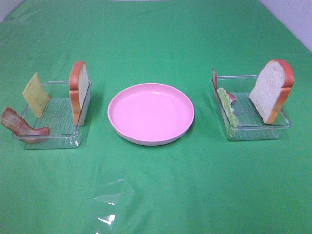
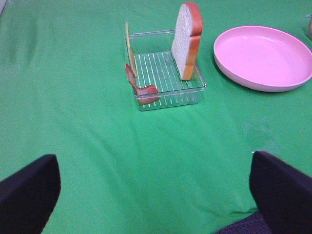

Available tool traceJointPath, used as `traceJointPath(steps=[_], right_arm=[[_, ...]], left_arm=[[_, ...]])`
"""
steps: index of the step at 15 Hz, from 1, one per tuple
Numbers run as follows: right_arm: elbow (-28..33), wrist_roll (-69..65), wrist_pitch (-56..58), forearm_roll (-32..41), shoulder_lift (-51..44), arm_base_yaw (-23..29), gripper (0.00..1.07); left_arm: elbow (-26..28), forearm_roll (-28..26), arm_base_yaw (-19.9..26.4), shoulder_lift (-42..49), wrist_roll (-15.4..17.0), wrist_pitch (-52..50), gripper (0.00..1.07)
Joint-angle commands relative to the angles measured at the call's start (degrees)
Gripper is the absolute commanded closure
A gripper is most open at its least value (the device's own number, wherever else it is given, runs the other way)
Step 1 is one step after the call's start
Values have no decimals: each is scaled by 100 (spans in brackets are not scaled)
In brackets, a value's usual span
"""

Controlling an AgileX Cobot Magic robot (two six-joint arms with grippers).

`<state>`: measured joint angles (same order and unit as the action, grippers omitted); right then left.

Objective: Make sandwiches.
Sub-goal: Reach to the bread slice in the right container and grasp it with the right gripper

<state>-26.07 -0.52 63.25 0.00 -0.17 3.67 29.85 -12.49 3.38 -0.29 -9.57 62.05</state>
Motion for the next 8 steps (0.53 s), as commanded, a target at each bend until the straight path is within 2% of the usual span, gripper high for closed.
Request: traceJointPath(steps=[1, 8], right_arm=[[17, 52, -40, 0, -143, -23, 9], [-69, 6, -52, -74, -80, -23, 9]], left_arm=[[-6, 0, 17, -6, 34, 0, 7], [-6, 0, 17, -6, 34, 0, 7]])
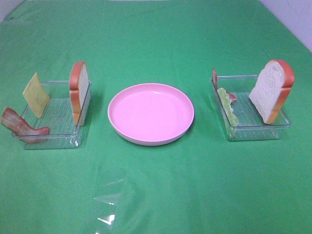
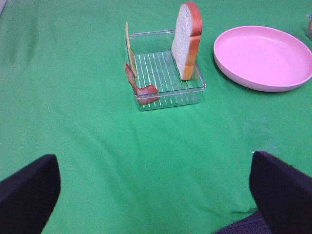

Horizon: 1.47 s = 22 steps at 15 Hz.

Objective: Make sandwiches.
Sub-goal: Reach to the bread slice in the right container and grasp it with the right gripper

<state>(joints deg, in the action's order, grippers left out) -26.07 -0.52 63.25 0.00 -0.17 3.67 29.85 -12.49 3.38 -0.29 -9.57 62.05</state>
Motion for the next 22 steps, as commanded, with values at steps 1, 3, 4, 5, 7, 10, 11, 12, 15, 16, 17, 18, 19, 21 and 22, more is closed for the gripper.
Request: traceJointPath(steps=[1, 3, 4, 5, 7, 10, 11, 12, 15, 16, 17, 18, 19, 21, 22], right_arm=[[-120, 0, -52, -86, 0, -23, 9], [-286, 0, -63, -149, 693, -23, 9], [-395, -17, -80, -201, 1238, -23, 9], [-516, -115, -115, -241, 1782, -23, 9], [-877, -298, -350, -258, 3237, -23, 9], [-1513, -447, -384, -258, 4647, -23, 9], [-1833, -447, -327, -258, 5254, -23, 9], [-2229, -453, -269, -258, 5793, -23, 9], [-3615, -435, -195, -298, 7431, -23, 9], [-4079, -401, -97, -309, 7838, -23, 9], [-4320, -378, -40, -321, 7998, -23, 9], [-4750, -281, 160, -338, 8337, -23, 9], [-5185, -212, 355, -350, 8669, -23, 9], [-5804, -212, 470, -361, 9150, -34, 9], [-6159, -206, 539, -361, 9545, -34, 9]], left_arm=[[-6, 0, 17, -6, 34, 0, 7], [-6, 0, 17, -6, 34, 0, 7], [-6, 0, 17, -6, 34, 0, 7], [-6, 0, 17, -6, 34, 0, 7], [-6, 0, 17, -6, 34, 0, 7], [-6, 0, 17, -6, 34, 0, 7], [-6, 0, 17, -6, 34, 0, 7], [-6, 0, 17, -6, 34, 0, 7], [-6, 0, 17, -6, 34, 0, 7], [-6, 0, 17, -6, 34, 0, 7], [-6, 0, 17, -6, 34, 0, 7], [-6, 0, 17, -6, 34, 0, 7], [-6, 0, 17, -6, 34, 0, 7], [-6, 0, 17, -6, 34, 0, 7], [-6, 0, 17, -6, 34, 0, 7]])
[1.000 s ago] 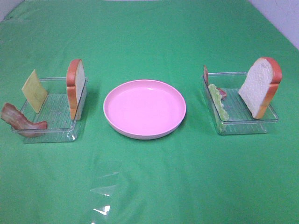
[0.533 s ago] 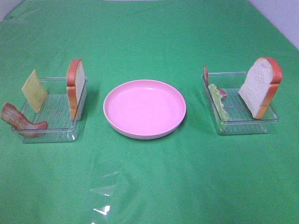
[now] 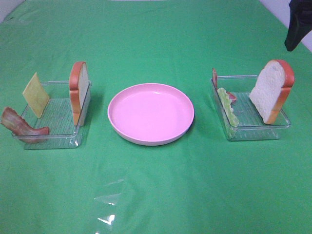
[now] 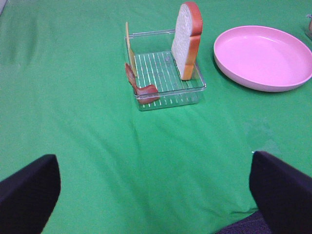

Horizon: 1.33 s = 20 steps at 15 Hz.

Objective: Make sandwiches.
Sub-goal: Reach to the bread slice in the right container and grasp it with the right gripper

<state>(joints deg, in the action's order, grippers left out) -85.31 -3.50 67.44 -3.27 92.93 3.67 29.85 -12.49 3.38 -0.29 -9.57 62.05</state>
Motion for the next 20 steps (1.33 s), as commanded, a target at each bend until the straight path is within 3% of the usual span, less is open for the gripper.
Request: traceJointPath(steps=[1, 13, 18, 20], right_arm=[[-298, 97, 115, -34, 315, -34, 9], [-424, 155, -1243, -367, 2120, -40, 10], [-424, 17, -1427, -527, 2338, -40, 30], [-424, 17, -1409, -453, 2349, -40, 46]], left_arm=[[-6, 0, 17, -6, 34, 0, 7], [-6, 0, 17, -6, 34, 0, 7], [-6, 0, 17, -6, 34, 0, 7], [-6, 0, 17, -6, 34, 0, 7]])
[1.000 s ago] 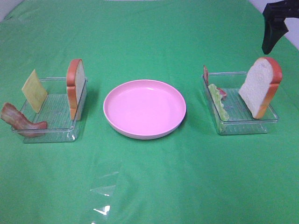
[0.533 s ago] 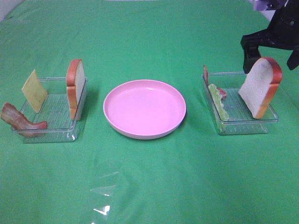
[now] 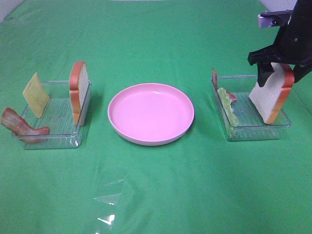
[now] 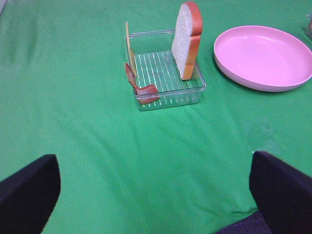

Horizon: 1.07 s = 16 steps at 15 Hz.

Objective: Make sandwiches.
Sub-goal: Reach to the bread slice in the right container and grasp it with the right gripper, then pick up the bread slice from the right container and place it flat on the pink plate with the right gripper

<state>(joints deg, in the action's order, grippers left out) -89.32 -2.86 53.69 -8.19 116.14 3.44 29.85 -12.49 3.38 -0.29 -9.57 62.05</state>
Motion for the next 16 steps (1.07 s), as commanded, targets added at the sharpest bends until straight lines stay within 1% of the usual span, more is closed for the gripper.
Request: traceJointPath(steps=[1, 3, 4, 5, 8, 11, 13, 16], right_arm=[[-23, -46, -11, 52, 40, -17, 62], [-23, -46, -40, 52, 46, -17, 95], [-23, -40, -34, 52, 46, -17, 102], [-23, -40, -17, 74, 40, -11, 104], [-23, 0, 40, 160, -34, -6, 104], [-34, 0, 206, 246, -418, -6, 104], [-172, 0, 413, 344, -636, -6, 104], [-825, 0, 894, 378, -1060, 6, 104]], left_arm=[[-6, 0, 17, -6, 34, 0, 7], [-6, 0, 17, -6, 34, 0, 7], [-6, 0, 17, -6, 34, 0, 7], [-6, 0, 17, -6, 34, 0, 7], [-6, 0, 17, -6, 34, 0, 7], [-6, 0, 17, -6, 34, 0, 7], [-6, 0, 17, -6, 34, 0, 7], [-6, 0, 17, -6, 34, 0, 7]])
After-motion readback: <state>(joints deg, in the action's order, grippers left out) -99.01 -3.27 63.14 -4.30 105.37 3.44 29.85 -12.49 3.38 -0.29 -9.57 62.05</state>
